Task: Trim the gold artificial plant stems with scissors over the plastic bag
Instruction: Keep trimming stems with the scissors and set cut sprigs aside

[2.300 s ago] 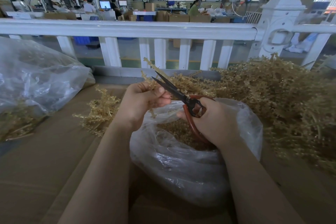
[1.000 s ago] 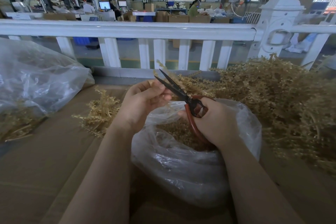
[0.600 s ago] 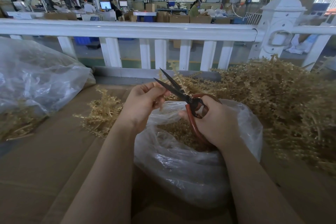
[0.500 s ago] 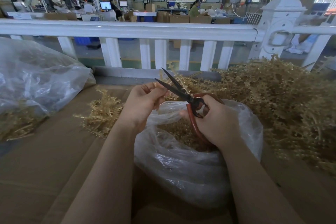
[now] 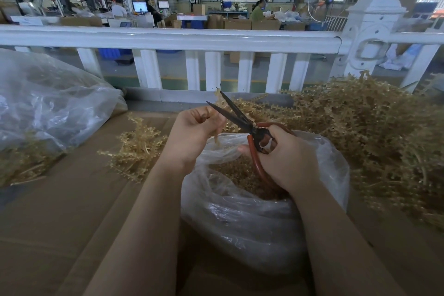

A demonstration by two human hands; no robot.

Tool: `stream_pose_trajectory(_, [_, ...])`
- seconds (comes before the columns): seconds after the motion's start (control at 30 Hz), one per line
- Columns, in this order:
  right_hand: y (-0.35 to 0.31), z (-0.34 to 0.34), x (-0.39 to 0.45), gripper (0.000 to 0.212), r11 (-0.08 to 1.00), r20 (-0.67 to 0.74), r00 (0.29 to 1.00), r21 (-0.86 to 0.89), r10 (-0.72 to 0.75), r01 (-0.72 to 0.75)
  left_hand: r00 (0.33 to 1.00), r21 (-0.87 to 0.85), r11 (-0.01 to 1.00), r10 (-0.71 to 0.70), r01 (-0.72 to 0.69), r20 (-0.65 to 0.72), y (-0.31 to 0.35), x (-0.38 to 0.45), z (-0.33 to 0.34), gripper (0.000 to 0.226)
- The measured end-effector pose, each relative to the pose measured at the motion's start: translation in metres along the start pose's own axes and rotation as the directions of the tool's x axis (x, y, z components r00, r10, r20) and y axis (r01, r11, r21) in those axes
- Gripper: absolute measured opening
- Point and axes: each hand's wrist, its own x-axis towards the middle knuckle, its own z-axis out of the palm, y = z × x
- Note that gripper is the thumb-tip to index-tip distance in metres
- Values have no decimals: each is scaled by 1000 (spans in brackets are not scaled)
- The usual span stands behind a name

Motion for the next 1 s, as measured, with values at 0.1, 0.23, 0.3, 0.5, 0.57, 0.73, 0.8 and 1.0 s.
stream_pose_trajectory(0.1, [0,1,0,68,999,-1,1000,-31,13,-13,999,-35,999,-15,16,29,1,0,2,34])
stream_pose_trajectory(0.23, [0,2,0,64,998,-26,999,-62,18,-19,998,-82,994,-69,68,-3,5,0,6,29])
stream_pose_trajectory(0.3, [0,2,1,63,996,-45,999,-83,8,-12,990,-163,977,-138,136,2,7,-1,9,26])
stream_pose_trajectory(0.5, [1,4,0,55,992,-66,997,-125,-27,19,957,-328,903,-292,277,6,10,-2,17,25])
stream_pose_trajectory(0.57, [0,4,1,53,991,-73,997,-137,-23,13,954,-327,902,-299,281,-4,11,-2,16,25])
stream_pose_trajectory(0.73, [0,4,0,59,994,-67,998,-110,-8,1,963,-271,932,-265,242,-48,13,-2,14,21])
stream_pose_trajectory(0.8, [0,3,0,62,994,-63,998,-106,-10,3,966,-276,932,-255,234,-43,14,-2,16,20])
stream_pose_trajectory(1.0, [1,2,0,65,999,-47,999,-45,-26,24,960,-318,911,-281,263,-9,15,-1,17,13])
